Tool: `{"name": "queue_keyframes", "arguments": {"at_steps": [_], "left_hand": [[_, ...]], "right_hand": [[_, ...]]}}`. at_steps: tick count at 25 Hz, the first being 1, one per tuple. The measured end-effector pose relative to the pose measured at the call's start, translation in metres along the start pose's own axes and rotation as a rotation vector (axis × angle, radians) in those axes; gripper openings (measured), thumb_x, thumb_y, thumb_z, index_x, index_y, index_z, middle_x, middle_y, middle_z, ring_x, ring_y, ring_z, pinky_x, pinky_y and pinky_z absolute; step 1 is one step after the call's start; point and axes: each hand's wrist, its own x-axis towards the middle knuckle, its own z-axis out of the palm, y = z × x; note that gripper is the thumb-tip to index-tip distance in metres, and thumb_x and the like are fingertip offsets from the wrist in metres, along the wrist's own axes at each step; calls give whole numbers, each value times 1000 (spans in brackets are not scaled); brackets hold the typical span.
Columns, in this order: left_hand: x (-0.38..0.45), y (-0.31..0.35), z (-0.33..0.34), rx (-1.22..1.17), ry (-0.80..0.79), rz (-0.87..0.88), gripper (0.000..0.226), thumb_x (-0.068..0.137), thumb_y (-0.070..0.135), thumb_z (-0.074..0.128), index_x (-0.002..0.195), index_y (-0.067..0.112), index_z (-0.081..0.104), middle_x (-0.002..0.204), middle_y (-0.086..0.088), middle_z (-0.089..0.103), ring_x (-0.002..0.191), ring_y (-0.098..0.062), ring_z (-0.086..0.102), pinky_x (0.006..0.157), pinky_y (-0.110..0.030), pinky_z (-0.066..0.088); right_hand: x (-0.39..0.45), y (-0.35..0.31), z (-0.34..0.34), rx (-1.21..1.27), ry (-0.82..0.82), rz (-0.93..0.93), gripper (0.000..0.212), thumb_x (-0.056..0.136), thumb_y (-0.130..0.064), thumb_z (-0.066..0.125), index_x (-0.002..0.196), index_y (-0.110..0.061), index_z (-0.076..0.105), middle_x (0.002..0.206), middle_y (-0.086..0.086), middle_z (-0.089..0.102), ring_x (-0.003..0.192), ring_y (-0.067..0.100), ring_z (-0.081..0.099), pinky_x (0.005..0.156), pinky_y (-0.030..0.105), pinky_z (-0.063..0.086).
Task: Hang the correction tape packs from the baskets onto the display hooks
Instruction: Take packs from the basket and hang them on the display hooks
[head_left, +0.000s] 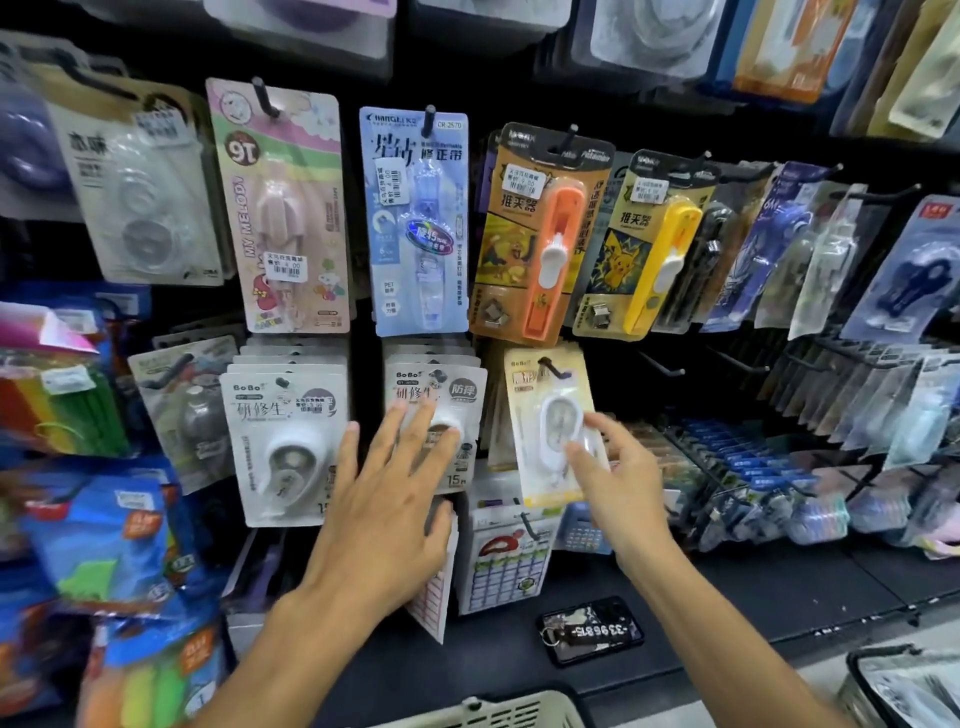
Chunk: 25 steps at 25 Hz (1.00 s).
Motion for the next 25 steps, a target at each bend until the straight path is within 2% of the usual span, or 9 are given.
{"name": "queue_keyframes", "arguments": {"at_steps": [3, 7, 10, 13, 15, 18, 21, 23, 25], "left_hand": [[-30, -3, 2, -157, 146, 23, 43, 86, 22, 64, 128, 16, 68, 137, -7, 65, 128, -31, 58, 110, -47, 44], [-82, -26, 42, -323, -552, -212, 24, 90, 32, 61, 112, 26, 68, 108, -2, 73, 104, -30, 66, 90, -40, 54], [-158, -40, 106, -256, -1045, -301, 33, 92, 35, 65, 124, 26, 65, 129, -4, 67, 117, -28, 62, 95, -33, 50], [-261, -51, 159, -297, -1228, -636, 49, 92, 29, 63, 140, 24, 53, 140, -5, 60, 122, -26, 60, 89, -29, 46], [-303, -54, 187, -426, -1179, -924, 64, 90, 23, 65, 149, 22, 42, 145, -6, 57, 128, -26, 57, 95, -27, 46], [-307, -50, 221, -788, -736, -1387, 73, 90, 13, 71, 150, 24, 32, 138, -8, 62, 119, -29, 61, 105, -40, 48], [-292, -43, 247, -991, -403, -1565, 82, 91, -1, 65, 155, 31, 24, 121, -8, 69, 103, -33, 70, 92, -46, 58], [-286, -43, 258, -1037, -305, -1645, 71, 92, -5, 59, 148, 30, 35, 105, -10, 74, 86, -31, 73, 76, -42, 61], [-283, -47, 262, -1088, -314, -1716, 36, 98, 0, 51, 131, 15, 56, 92, -14, 76, 72, -27, 70, 64, -36, 57]], "right_hand": [[7, 13, 27, -109, 2, 25, 56, 100, -40, 59, 151, -35, 38, 154, -4, 38, 140, 22, 40, 112, 44, 39], [-80, 96, 65, -203, -32, 172, 47, 99, -20, 60, 144, -20, 45, 149, 6, 47, 124, 28, 55, 106, 45, 44], [-193, 186, 90, -397, -407, 332, 32, 97, -12, 60, 128, -11, 60, 123, 10, 68, 110, 29, 66, 91, 31, 48], [-278, 250, 104, -614, -947, 540, 44, 92, -17, 67, 134, -16, 56, 129, 6, 65, 113, 24, 64, 83, 24, 47], [-306, 277, 110, -717, -1110, 486, 59, 88, -15, 69, 143, -20, 48, 142, 4, 57, 122, 21, 59, 95, 26, 48], [-316, 300, 129, -950, -1318, 144, 86, 85, -9, 66, 157, -27, 22, 163, 10, 24, 144, 32, 35, 116, 47, 35], [-307, 313, 142, -1014, -1327, 54, 95, 84, -17, 71, 158, -26, 13, 168, 13, 3, 153, 36, 14, 120, 55, 21], [-300, 319, 144, -937, -1277, 121, 83, 86, -20, 66, 156, -25, 22, 168, 9, 13, 151, 35, 20, 120, 52, 24], [-291, 312, 149, -600, -1040, 438, 54, 93, -16, 57, 144, -27, 45, 148, 12, 50, 131, 32, 51, 106, 44, 45]]}}
